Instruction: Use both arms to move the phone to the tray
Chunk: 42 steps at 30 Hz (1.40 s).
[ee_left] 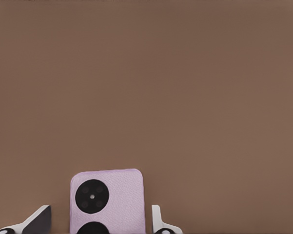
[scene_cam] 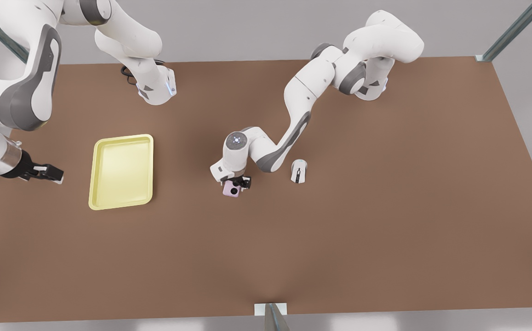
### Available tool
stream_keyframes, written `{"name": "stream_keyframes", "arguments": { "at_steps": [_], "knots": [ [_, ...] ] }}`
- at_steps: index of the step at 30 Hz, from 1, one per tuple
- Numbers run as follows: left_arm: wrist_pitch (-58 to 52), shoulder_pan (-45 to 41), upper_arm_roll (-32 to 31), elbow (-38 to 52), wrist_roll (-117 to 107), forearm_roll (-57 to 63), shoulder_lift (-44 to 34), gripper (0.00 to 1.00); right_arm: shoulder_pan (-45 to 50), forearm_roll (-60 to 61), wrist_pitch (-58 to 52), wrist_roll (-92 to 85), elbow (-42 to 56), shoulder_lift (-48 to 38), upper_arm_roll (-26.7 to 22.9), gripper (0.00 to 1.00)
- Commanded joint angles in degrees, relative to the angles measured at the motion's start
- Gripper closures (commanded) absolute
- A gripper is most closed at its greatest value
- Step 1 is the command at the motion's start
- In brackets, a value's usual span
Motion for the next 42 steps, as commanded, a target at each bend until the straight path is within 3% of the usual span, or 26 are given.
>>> {"name": "stream_keyframes", "arguments": {
  "at_steps": [1, 2, 4, 6, 7, 9, 10, 11, 12, 14, 15, 22, 24, 28, 31, 42],
  "knots": [
    [0.0, 0.1, 0.0, -0.2, -11.5, 0.8, -0.8, 0.00, 0.1, 0.1, -0.3, -1.1, -2.5, -2.0, 0.0, 0.00],
    [-3.7, 0.8, -0.2, -0.2, -11.1, 0.2, -1.7, 0.00, 0.1, 0.2, -0.3, -1.1, -4.5, -3.0, 0.0, 0.00],
    [-24.7, 9.6, -0.2, -0.6, -3.0, -7.6, -9.3, 0.00, 4.8, -0.4, -0.5, -0.7, -5.1, -2.7, -3.0, 0.00],
    [-39.9, 18.8, 0.6, -0.7, 11.5, -9.1, -16.5, 0.00, 5.1, 0.6, -0.2, 0.0, -5.2, -2.5, -1.6, 0.00],
    [-45.0, 22.6, 3.2, -0.7, 17.5, -8.7, -18.8, 0.00, 5.9, 0.6, -0.4, 4.7, -5.4, -2.6, 0.3, 0.00],
    [-50.9, 25.3, 14.6, -0.7, 33.7, -8.8, -24.2, 0.00, 9.7, 3.7, -0.2, 12.6, -5.4, -2.2, 1.4, 0.00],
    [-52.2, 26.5, 16.1, -2.1, 35.6, -8.5, -28.7, 0.00, 9.7, 4.3, -0.1, 15.0, -5.4, -0.9, 3.6, 0.00],
    [-50.8, 30.5, 12.8, -11.2, 35.3, -7.8, -39.0, 0.00, 10.6, 4.2, 1.7, 16.3, -7.1, -0.2, 6.1, 0.00],
    [-48.9, 38.6, 1.4, -17.4, 34.8, 0.7, -46.3, 0.00, 10.8, 4.3, 4.6, 22.0, -8.2, -0.2, 8.7, 0.00],
    [-45.8, 46.9, -5.4, -27.7, 35.7, 4.0, -57.2, 0.00, 13.2, 4.4, 11.4, 29.5, -11.7, 0.6, 11.6, 0.00],
    [-45.6, 50.3, -7.8, -28.3, 36.5, 4.6, -58.3, 0.00, 16.7, 4.4, 13.9, 36.1, -11.3, 3.1, 11.9, 0.00],
    [-45.4, 50.3, -7.4, -21.9, 39.2, 4.3, -49.3, 0.00, 26.3, 4.3, 26.6, 56.3, -9.3, 16.8, 11.8, 0.00],
    [-45.4, 50.3, -7.4, -21.8, 42.5, 3.9, -48.6, 0.00, 32.4, 3.8, 29.5, 67.1, -7.0, 20.6, 9.4, 0.00],
    [-45.4, 50.3, -7.4, -21.8, 42.5, 4.0, -47.8, 0.00, 32.9, 2.4, 35.2, 67.1, -10.3, 22.4, 8.7, 0.00],
    [-45.5, 50.2, -7.4, -21.8, 42.5, 3.8, -47.3, 0.00, 37.9, 3.4, 36.5, 67.2, -13.0, 22.3, 3.3, 0.00],
    [-45.4, 50.2, -7.4, -21.8, 42.4, 3.8, -46.1, 0.00, 39.6, 3.5, 45.5, 67.2, -19.6, 24.8, 3.1, 0.00]
  ]
}}
